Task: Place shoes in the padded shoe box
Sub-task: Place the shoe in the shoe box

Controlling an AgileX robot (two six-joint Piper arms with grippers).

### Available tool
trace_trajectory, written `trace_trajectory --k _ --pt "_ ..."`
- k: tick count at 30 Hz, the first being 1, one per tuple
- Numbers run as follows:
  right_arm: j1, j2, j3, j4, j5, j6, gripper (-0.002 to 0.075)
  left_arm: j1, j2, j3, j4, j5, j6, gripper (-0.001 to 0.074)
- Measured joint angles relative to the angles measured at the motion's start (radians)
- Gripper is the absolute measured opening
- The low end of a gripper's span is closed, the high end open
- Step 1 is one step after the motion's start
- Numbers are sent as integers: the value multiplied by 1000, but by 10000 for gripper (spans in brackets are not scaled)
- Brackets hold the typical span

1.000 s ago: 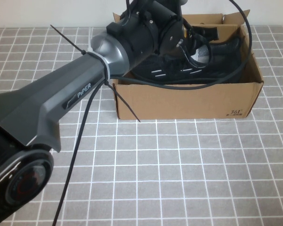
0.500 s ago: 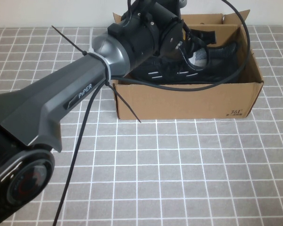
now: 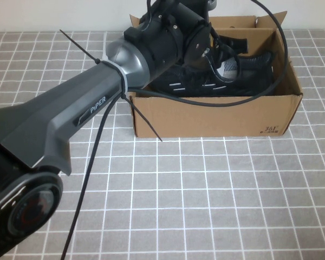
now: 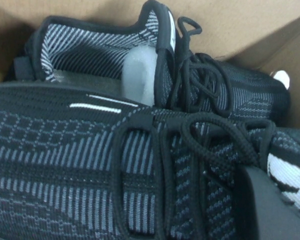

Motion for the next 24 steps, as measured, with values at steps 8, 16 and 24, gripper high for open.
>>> trace_trajectory --k 8,16,24 --pt "0 0 0 0 0 0 -8 0 0 0 -7 30 19 80" --pt "0 0 0 0 0 0 -8 -2 -21 0 -21 58 106 331" --pt "0 0 0 0 0 0 -8 -2 -64 -9 36 132 214 351"
